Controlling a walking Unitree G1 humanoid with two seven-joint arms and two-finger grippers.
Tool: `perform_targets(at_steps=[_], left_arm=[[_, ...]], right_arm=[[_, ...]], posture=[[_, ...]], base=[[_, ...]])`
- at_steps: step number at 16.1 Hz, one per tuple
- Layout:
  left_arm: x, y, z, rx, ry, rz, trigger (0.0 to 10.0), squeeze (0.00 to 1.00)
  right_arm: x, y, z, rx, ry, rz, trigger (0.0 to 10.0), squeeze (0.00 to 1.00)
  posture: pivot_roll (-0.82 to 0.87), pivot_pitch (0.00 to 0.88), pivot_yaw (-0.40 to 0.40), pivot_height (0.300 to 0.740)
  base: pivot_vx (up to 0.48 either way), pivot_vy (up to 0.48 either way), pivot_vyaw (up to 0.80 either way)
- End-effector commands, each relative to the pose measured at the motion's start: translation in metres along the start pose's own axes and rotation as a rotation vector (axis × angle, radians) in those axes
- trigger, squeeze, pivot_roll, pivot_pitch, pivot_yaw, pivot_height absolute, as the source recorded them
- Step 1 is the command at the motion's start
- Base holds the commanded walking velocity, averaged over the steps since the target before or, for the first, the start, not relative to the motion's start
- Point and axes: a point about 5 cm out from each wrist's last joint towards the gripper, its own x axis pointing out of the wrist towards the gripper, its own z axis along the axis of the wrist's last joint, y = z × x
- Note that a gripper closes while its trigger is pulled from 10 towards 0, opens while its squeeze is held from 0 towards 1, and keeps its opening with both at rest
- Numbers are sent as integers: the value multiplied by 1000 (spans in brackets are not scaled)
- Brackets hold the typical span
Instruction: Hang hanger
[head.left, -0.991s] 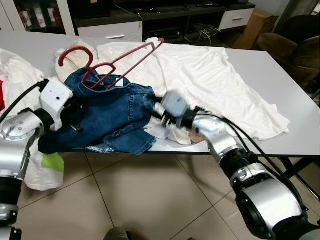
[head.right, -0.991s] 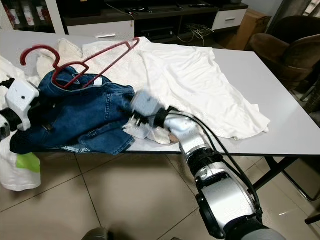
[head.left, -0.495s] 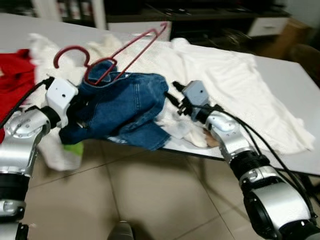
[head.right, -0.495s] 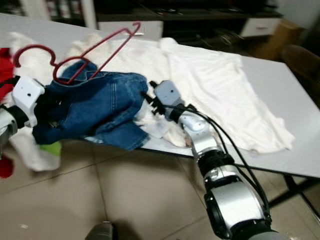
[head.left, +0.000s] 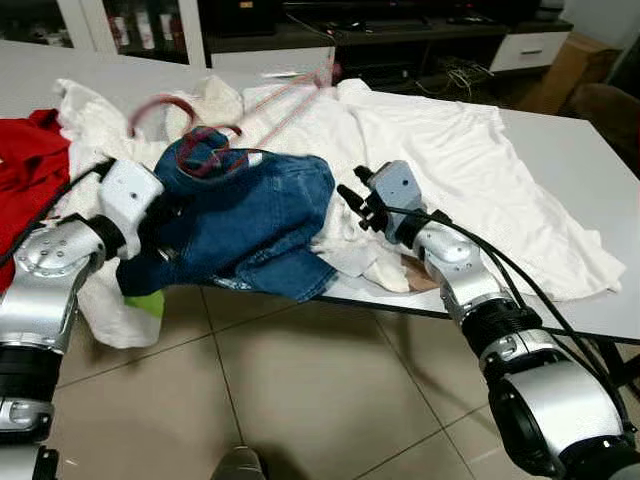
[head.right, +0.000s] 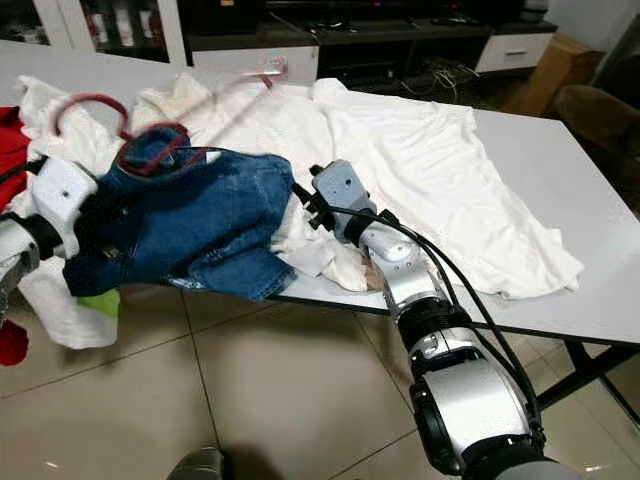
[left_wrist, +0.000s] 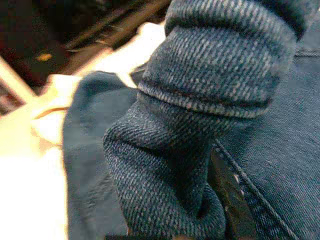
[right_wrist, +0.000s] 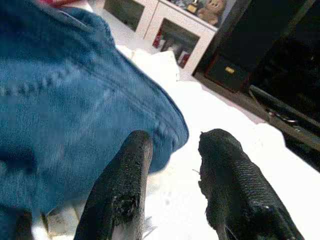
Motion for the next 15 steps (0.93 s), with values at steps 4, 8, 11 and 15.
perform_targets(at_steps=[4, 8, 11, 15], left_arm=[[-5, -2, -4, 35, 29, -50, 10000, 0], [-12, 1, -6, 24, 26, -31, 10000, 0], [-20, -4, -10, 7, 35, -62, 10000, 0], [-24, -20, -14, -32, 19, -114, 10000, 0]], right_arm=[[-1, -7, -3, 87, 42, 68, 10000, 0], [-3, 11, -24, 233, 141, 156, 10000, 0], [3, 8, -15, 221, 114, 158, 10000, 0], [8, 2, -5, 192, 86, 131, 10000, 0]], posture=[[161, 0, -72, 740], [173, 0, -87, 740], [181, 0, -100, 740], [185, 0, -110, 740]], base=[[0, 0, 0], [0, 0, 0], [0, 0, 0], [0, 0, 0]])
